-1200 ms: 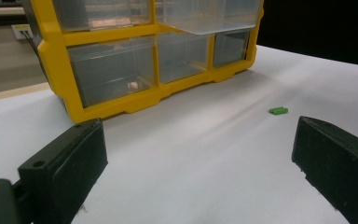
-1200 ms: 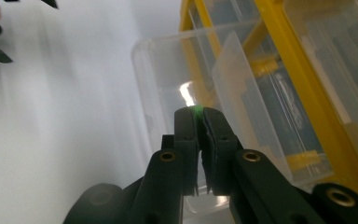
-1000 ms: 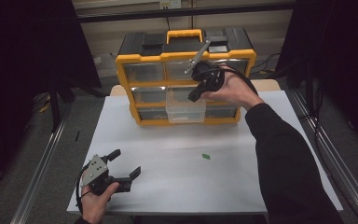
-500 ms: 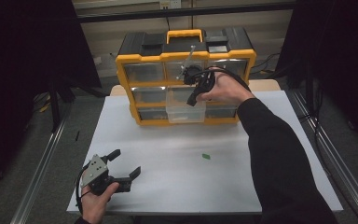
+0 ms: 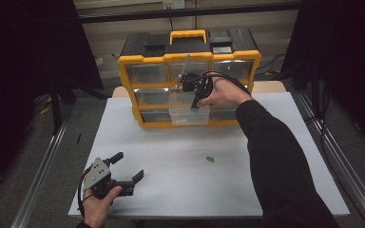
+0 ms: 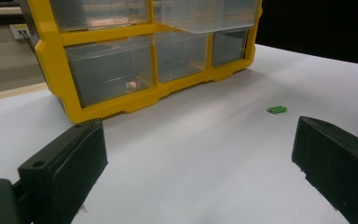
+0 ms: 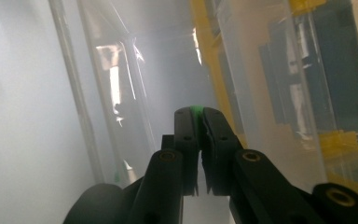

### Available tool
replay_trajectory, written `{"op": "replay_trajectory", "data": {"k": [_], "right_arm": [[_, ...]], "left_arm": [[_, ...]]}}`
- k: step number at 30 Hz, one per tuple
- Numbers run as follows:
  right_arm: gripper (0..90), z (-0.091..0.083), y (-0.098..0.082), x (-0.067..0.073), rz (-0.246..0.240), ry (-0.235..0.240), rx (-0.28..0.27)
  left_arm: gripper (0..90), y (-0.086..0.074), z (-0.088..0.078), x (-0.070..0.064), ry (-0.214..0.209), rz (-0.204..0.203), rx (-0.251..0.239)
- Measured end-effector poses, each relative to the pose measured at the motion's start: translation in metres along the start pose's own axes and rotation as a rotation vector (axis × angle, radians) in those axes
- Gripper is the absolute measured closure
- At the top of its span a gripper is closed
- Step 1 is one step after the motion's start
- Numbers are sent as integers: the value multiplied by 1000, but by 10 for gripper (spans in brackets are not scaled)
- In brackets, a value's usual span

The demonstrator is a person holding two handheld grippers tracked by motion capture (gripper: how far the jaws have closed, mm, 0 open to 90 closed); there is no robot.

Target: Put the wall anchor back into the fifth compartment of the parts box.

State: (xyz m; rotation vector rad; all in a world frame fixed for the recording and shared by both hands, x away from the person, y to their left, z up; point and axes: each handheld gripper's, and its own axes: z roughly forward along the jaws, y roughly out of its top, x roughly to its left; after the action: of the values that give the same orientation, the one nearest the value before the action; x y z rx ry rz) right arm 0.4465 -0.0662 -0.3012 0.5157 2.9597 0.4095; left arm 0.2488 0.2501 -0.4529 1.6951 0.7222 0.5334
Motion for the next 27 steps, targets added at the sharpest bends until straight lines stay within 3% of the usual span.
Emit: {"op": "replay_trajectory", "data": {"k": [8,11,15,20,27], "right_arm": [[849,9,3,0,15,0,18],[849,9,3,-2,-4,1,11],[847,7,2,-1,29,-3,33],[844,7,2,-1,-6,-8,11],[801,5,0,-2,10,-11,-3]], "left_arm": [[31,0,0,0,-1,1,0],[31,0,0,0,0,-2,-2],[31,0,0,0,-1,-1,-1],[31,0,0,0,-2,2,0],[31,0,0,0,-2,1,0]]}}
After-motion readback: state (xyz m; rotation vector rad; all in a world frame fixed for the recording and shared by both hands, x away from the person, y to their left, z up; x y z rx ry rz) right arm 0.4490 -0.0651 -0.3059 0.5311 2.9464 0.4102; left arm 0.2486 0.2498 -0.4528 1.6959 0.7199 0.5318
